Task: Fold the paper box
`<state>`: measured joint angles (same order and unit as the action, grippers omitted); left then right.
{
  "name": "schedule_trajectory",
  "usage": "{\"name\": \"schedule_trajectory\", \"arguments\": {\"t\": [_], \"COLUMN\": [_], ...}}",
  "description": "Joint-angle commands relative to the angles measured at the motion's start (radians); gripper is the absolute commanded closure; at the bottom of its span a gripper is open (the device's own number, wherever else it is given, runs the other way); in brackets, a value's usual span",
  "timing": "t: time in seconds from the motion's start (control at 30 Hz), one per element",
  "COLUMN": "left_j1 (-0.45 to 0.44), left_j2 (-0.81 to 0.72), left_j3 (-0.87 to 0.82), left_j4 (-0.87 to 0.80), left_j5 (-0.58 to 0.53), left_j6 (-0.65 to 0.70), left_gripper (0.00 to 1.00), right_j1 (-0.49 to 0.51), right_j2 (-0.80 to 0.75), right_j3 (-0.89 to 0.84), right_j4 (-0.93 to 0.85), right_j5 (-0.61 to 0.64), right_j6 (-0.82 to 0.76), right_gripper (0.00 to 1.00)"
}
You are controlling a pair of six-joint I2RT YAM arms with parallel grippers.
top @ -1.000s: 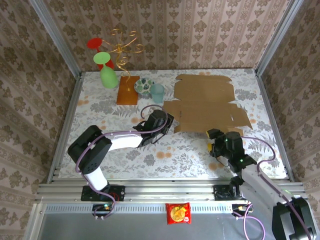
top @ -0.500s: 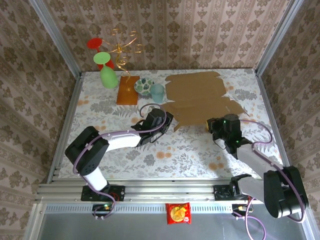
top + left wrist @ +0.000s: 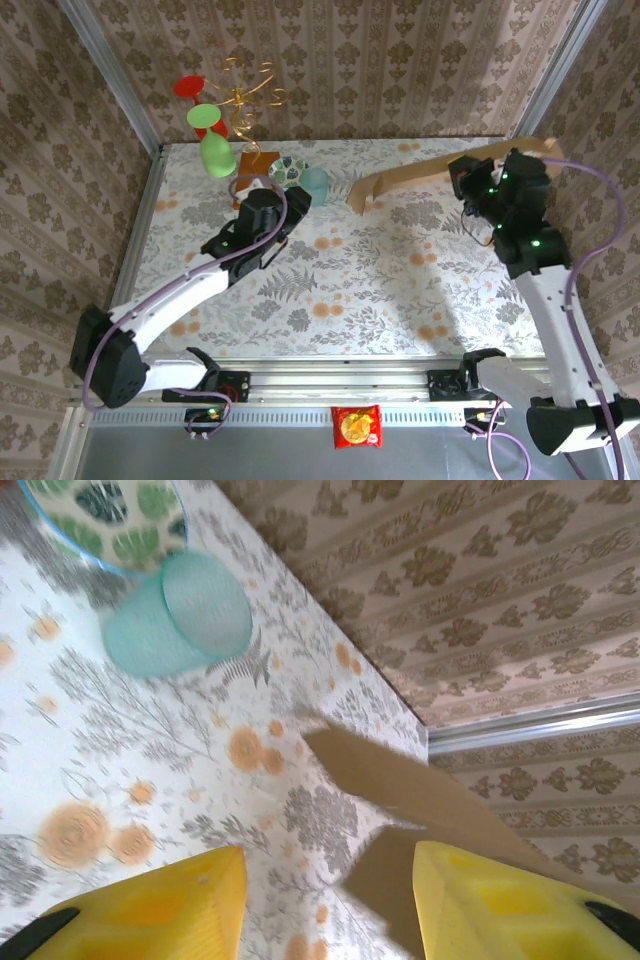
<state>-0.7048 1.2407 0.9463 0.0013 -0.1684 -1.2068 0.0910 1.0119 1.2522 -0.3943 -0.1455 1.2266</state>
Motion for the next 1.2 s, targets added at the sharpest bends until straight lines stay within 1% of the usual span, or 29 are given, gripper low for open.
{"name": "schedule_trajectory", "arguments": {"t": [0.0,0.13,0.2,0.23,0.37,0.43,0.53,0.6,0.63,0.8,0.93,1.03,1.1,1.13,1.17], "left_j1": [0.036,0.077,0.09,0.095,0.102,0.104,0.103,0.103,0.102,0.1,0.099,0.103,0.106,0.107,0.107], "left_j2": [-0.055,-0.107,-0.122,-0.127,-0.123,-0.108,-0.082,-0.066,-0.06,-0.019,0.044,0.097,0.125,0.137,0.144], "left_j3": [0.01,0.019,0.028,0.035,0.075,0.101,0.142,0.166,0.18,0.236,0.258,0.254,0.237,0.223,0.208], "left_j4": [-0.143,-0.19,-0.209,-0.219,-0.259,-0.283,-0.317,-0.33,-0.336,-0.332,-0.281,-0.232,-0.191,-0.161,-0.136], "left_j5": [-0.049,-0.058,-0.059,-0.059,-0.047,-0.025,0.023,0.064,0.078,0.131,0.19,0.238,0.267,0.289,0.303], "left_j6": [0.134,0.176,0.197,0.206,0.233,0.24,0.244,0.247,0.252,0.29,0.312,0.301,0.274,0.263,0.26], "left_gripper": [0.53,0.55,0.55,0.56,0.59,0.6,0.6,0.61,0.6,0.6,0.58,0.59,0.64,0.69,0.73], "right_j1": [0.015,0.037,0.039,0.039,0.039,0.038,0.033,0.033,0.033,0.035,0.033,0.029,0.024,0.021,0.018], "right_j2": [-0.018,0.033,0.081,0.108,0.232,0.3,0.403,0.445,0.461,0.475,0.442,0.402,0.387,0.371,0.348], "right_j3": [0.184,0.391,0.446,0.451,0.416,0.375,0.334,0.283,0.268,0.138,0.047,0.005,-0.007,-0.012,-0.015], "right_j4": [-0.232,-0.295,-0.291,-0.257,-0.115,-0.053,-0.005,0.059,0.048,0.118,0.13,0.126,0.109,0.097,0.085], "right_j5": [0.049,0.074,0.072,0.061,0.031,0.039,0.039,0.034,0.031,0.007,0.004,0.016,0.018,0.019,0.021], "right_j6": [-0.025,0.042,0.096,0.129,0.274,0.342,0.378,0.38,0.384,0.409,0.432,0.44,0.439,0.439,0.44], "right_gripper": [1.0,1.0,1.0,1.0,1.0,1.0,1.0,1.0,1.0,1.0,1.0,1.0,1.0,1.0,1.0]}}
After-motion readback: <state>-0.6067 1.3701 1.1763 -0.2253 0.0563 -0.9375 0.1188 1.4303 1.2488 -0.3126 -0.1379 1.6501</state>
